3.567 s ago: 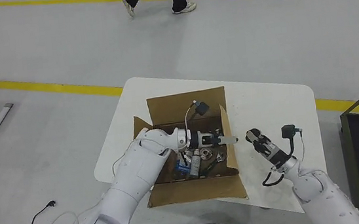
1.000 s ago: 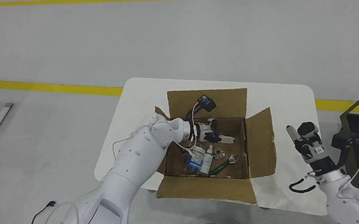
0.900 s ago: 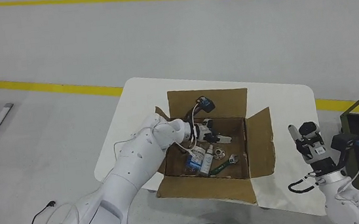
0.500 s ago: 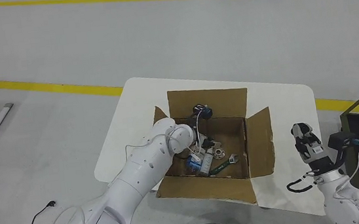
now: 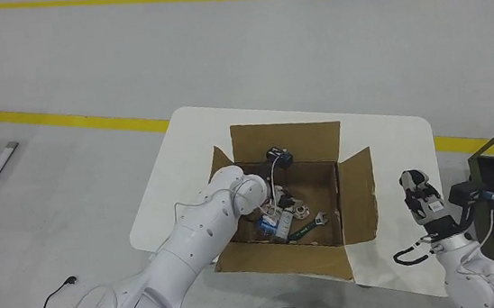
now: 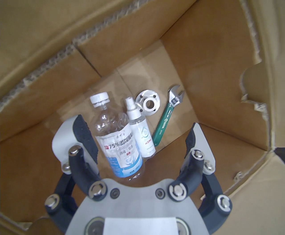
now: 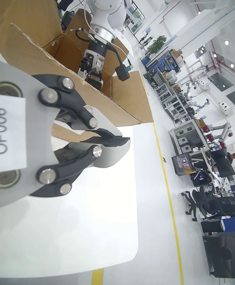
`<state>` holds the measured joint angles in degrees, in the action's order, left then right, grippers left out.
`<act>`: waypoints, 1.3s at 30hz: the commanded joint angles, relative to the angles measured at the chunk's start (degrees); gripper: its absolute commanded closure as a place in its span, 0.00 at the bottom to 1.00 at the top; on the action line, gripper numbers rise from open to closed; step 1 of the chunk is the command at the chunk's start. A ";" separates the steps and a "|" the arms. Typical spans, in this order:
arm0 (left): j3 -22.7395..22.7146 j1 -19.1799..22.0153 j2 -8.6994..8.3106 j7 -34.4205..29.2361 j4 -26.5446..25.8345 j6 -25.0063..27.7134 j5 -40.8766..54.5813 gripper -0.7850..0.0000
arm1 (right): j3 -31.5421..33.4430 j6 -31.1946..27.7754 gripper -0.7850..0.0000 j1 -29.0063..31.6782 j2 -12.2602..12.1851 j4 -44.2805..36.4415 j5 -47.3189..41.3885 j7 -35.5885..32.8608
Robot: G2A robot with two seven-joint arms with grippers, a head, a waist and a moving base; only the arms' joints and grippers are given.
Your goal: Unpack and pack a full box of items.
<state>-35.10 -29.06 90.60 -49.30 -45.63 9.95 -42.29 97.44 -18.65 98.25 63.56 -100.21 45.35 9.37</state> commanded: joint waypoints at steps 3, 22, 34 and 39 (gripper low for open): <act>1.74 -1.02 0.17 -3.98 -1.36 -6.32 -4.84 0.00 | -0.51 0.97 1.00 0.31 0.16 -0.22 2.68 0.48; 4.81 -0.21 4.34 -7.75 6.37 -16.00 -8.90 0.00 | -1.22 2.52 1.00 0.31 0.85 0.20 5.53 0.75; 5.03 0.86 6.68 -5.75 11.87 -14.18 -9.06 0.20 | -0.79 2.86 1.00 0.39 1.18 -0.01 6.09 0.32; 5.25 1.13 7.70 -5.08 14.05 -13.53 -9.23 0.23 | -0.66 2.93 1.00 0.50 1.32 0.11 6.36 0.32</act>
<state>-29.88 -27.97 98.13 -54.44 -31.94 -3.75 -51.52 96.77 -15.72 98.74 64.85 -100.12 51.67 9.67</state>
